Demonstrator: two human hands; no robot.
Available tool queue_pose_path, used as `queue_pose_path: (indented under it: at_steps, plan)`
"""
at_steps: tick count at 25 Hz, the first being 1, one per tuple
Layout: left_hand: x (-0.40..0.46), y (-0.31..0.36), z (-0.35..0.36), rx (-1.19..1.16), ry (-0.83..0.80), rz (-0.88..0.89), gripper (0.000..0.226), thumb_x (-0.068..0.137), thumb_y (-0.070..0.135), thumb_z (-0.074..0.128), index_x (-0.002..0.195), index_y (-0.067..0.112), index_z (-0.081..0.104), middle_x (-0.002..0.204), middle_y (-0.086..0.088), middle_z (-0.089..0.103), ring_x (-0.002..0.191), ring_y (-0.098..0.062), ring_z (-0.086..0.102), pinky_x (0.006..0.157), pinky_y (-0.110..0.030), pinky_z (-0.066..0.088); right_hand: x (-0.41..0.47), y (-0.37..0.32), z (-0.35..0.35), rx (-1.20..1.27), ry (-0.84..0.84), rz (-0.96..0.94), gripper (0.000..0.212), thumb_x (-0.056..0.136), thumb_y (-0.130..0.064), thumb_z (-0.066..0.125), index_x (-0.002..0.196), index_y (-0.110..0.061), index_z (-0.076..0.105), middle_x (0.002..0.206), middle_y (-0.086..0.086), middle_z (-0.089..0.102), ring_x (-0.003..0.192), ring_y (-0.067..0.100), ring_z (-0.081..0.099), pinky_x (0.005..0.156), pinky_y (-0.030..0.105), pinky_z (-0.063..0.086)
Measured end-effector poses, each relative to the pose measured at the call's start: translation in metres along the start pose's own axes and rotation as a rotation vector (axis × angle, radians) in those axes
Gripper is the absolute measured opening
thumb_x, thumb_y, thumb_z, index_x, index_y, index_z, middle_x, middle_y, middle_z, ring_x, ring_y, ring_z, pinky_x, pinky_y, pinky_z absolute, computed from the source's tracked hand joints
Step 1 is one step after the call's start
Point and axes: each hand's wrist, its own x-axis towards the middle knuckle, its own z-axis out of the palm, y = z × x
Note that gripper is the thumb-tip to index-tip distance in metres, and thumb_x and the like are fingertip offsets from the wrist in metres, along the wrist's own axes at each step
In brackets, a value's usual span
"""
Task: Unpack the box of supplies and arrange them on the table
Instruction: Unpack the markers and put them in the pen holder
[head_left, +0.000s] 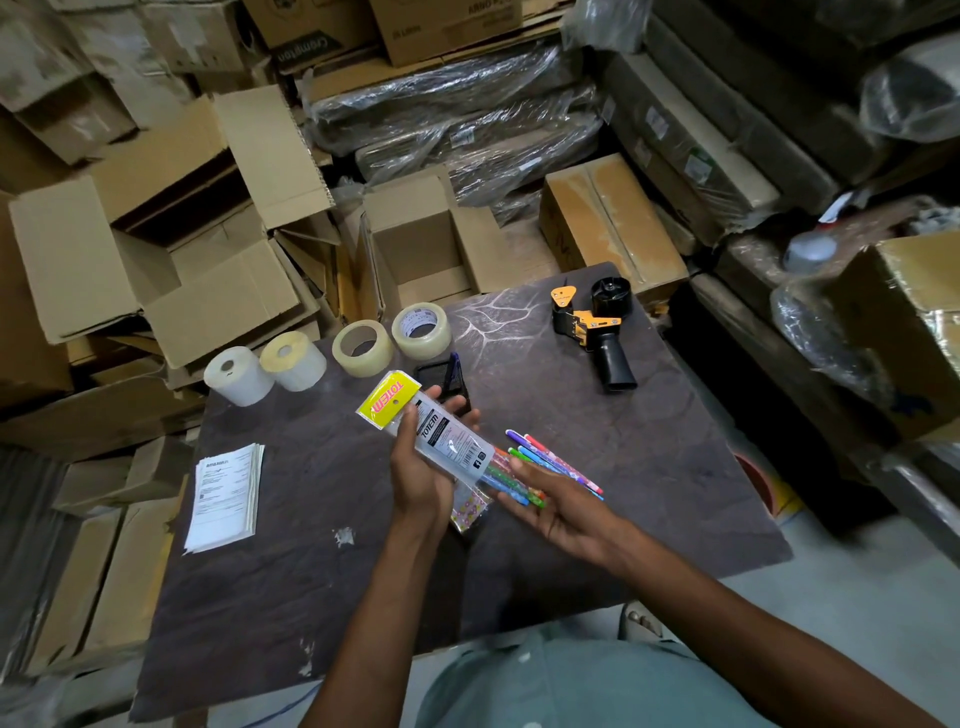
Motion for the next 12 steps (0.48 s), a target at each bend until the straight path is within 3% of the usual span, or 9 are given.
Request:
queue_pose_path:
  at_steps: [4, 8, 12]
  plan:
    - [0.004, -0.001, -0.010, -0.061, 0.055, -0.027, 0.041, 0.102, 0.040, 0.035, 0.128, 0.016, 0.057, 0.113, -0.013, 0.067, 0.103, -0.033, 0.065, 0.099, -0.052, 0.044, 0.002, -0.001, -0.003, -0.067, -0.009, -0.027, 0.041, 0.088, -0.005, 0.068, 0.127, 0.000, 0.062, 0.126, 0.018, 0.067, 0.111, 0.025, 0.069, 0.080, 0.028, 0.061]
    - [0.007, 0.000, -0.019, -0.115, 0.109, -0.036, 0.041, 0.103, 0.041, 0.034, 0.129, 0.018, 0.054, 0.113, -0.011, 0.066, 0.102, -0.030, 0.064, 0.090, -0.049, 0.049, 0.007, 0.000, -0.016, -0.083, 0.049, -0.035, 0.036, 0.090, 0.001, 0.065, 0.125, 0.005, 0.062, 0.124, 0.021, 0.068, 0.105, 0.026, 0.071, 0.078, 0.025, 0.061]
    - [0.016, 0.001, -0.035, -0.155, 0.199, -0.025, 0.037, 0.102, 0.042, 0.037, 0.122, 0.020, 0.058, 0.110, -0.010, 0.067, 0.101, -0.030, 0.064, 0.089, -0.047, 0.049, 0.008, 0.001, -0.033, -0.131, 0.114, -0.065, 0.037, 0.088, 0.005, 0.066, 0.124, 0.009, 0.062, 0.124, 0.022, 0.068, 0.107, 0.028, 0.070, 0.079, 0.026, 0.061]
